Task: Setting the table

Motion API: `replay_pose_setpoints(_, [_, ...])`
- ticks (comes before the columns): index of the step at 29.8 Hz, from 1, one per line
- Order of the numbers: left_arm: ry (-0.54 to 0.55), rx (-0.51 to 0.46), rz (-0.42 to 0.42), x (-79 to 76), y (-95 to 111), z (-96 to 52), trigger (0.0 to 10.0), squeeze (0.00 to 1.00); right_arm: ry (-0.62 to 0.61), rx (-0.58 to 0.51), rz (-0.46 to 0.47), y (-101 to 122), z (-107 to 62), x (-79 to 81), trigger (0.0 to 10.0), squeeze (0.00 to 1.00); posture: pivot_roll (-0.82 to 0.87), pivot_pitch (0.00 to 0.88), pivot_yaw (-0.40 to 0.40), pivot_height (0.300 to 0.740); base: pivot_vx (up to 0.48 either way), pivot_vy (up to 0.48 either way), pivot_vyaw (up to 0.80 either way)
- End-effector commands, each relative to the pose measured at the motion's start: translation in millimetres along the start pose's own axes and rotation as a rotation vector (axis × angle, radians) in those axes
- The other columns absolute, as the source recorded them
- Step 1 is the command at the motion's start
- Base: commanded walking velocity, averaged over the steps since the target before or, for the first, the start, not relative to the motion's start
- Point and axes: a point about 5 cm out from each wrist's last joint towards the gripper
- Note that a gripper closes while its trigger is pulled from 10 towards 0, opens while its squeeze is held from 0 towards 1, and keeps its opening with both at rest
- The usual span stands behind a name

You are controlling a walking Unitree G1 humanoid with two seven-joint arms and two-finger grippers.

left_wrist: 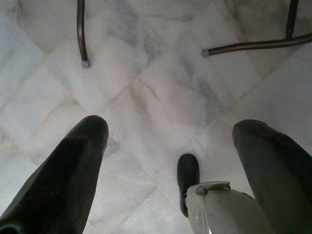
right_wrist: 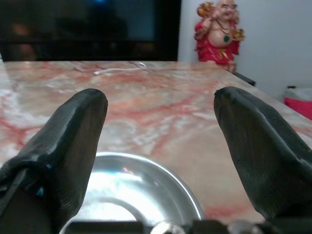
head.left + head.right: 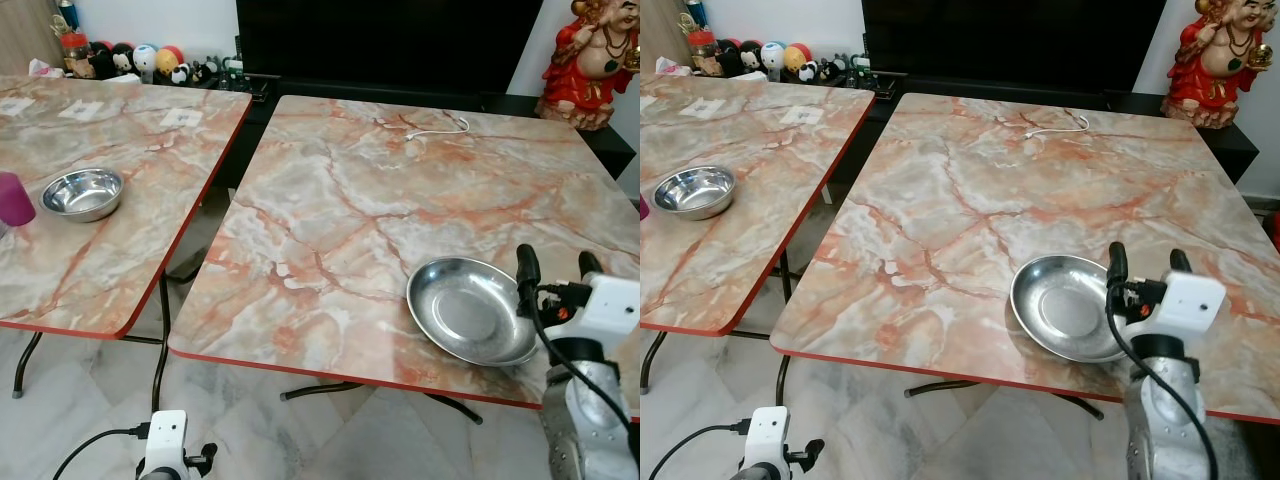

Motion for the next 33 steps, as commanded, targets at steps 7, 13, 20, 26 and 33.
replay_pose_setpoints(7, [-0.004,0.036,0.036,6.3,-4.9,-1.9,10.0,0.0,-0.016,0.004,0.007,-9.5,-6.4,11.0,10.0,0.0,0.06,0.0,-0.011,0.74,0.0,0.0,0.0])
replay_pose_setpoints(13, [-0.001,0.047,0.046,7.4,-5.8,-2.0,10.0,0.0,-0.038,-0.011,-0.001,-10.8,-9.6,8.5,10.0,0.0,0.05,0.0,-0.001,0.74,0.0,0.349,0.0])
replay_pose_setpoints(20, [0.017,0.06,0.037,12.0,-9.7,-3.7,10.0,0.0,-0.035,-0.03,-0.003,-7.5,-6.1,10.6,10.0,0.0,0.06,0.0,-0.009,0.74,0.0,0.48,0.0])
replay_pose_setpoints(26, [0.028,0.061,0.029,13.8,-10.1,-4.1,10.0,0.0,-0.026,-0.03,-0.002,-8.1,-3.4,15.0,10.0,0.0,0.07,0.0,-0.015,0.74,0.0,0.48,0.0])
replay_pose_setpoints(33, [0.029,0.059,0.024,11.5,-10.0,-3.6,10.0,0.0,-0.015,-0.037,-0.014,-6.3,-1.3,15.9,10.0,0.0,0.07,0.016,-0.019,0.74,0.0,0.48,0.0])
Point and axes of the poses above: a point about 5 cm out from each wrist's last joint towards the gripper, its own z axis pointing out of the wrist towards the gripper, its own y axis along the axis of the wrist's last joint, x = y × z, and after that the axes turned 10 degrees about -z, right-handed
